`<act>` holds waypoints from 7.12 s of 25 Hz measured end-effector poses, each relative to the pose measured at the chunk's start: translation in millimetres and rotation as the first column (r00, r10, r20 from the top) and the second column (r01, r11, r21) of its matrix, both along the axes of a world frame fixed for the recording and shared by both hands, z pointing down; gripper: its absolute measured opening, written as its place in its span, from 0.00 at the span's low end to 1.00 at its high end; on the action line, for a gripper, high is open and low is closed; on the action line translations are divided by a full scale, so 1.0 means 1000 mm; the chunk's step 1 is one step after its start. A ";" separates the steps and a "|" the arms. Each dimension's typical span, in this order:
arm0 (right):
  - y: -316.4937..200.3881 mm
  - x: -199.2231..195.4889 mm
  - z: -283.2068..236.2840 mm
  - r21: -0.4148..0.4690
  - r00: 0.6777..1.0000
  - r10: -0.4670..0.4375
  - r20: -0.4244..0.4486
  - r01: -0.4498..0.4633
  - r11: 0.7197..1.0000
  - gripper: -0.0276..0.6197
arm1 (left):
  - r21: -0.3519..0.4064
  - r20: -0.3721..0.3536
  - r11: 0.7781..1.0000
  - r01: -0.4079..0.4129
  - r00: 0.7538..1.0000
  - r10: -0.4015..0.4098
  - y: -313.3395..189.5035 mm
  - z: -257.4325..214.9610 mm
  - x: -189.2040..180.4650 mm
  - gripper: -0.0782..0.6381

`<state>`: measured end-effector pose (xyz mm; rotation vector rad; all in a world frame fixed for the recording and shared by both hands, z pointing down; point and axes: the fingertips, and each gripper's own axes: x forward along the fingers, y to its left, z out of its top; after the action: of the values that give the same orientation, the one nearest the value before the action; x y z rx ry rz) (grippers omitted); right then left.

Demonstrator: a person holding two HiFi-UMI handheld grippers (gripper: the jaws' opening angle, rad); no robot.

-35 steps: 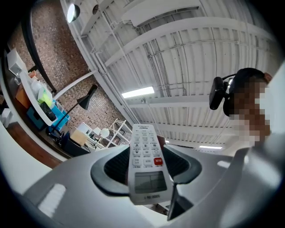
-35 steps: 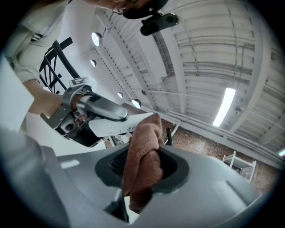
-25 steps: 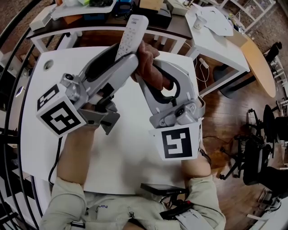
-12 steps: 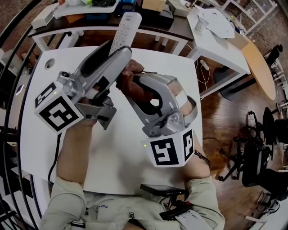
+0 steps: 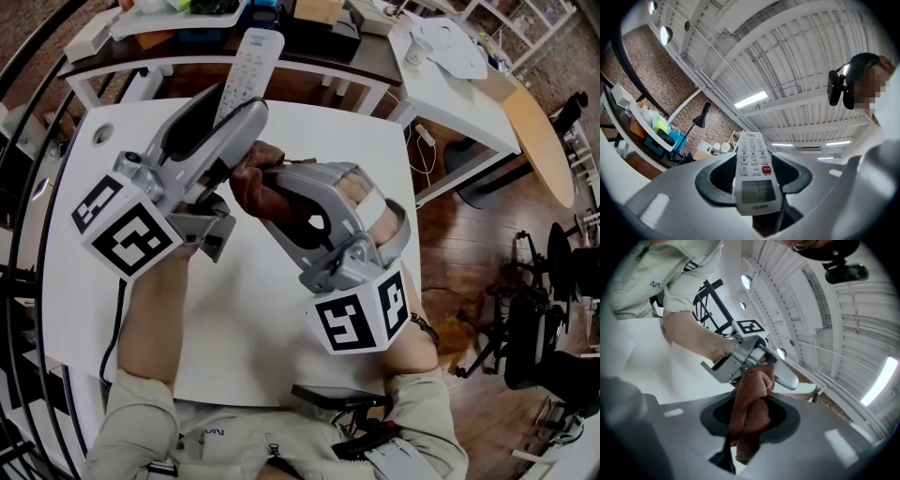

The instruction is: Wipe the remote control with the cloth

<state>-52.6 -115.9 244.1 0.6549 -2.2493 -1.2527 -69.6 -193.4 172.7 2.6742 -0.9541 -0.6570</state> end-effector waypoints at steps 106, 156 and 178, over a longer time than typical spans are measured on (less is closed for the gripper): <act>-0.155 0.148 0.053 -0.485 0.752 0.586 0.300 -0.409 0.773 0.22 | -0.052 0.772 0.935 0.350 0.608 -0.185 -0.072 0.170 0.002 0.45; -0.157 0.163 0.083 -0.616 0.752 0.648 0.123 -0.453 0.644 0.40 | -0.177 0.764 0.889 0.422 0.628 -0.146 -0.084 0.181 -0.023 0.54; -0.031 0.147 -0.059 -0.406 0.658 0.548 0.517 -0.376 0.833 0.06 | 0.259 0.510 0.836 0.483 0.667 -0.543 0.041 0.001 -0.028 0.19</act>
<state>94.8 -146.5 185.3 1.6062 -2.4192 -0.4847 -97.1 -152.6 173.8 2.7291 -1.9354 0.0565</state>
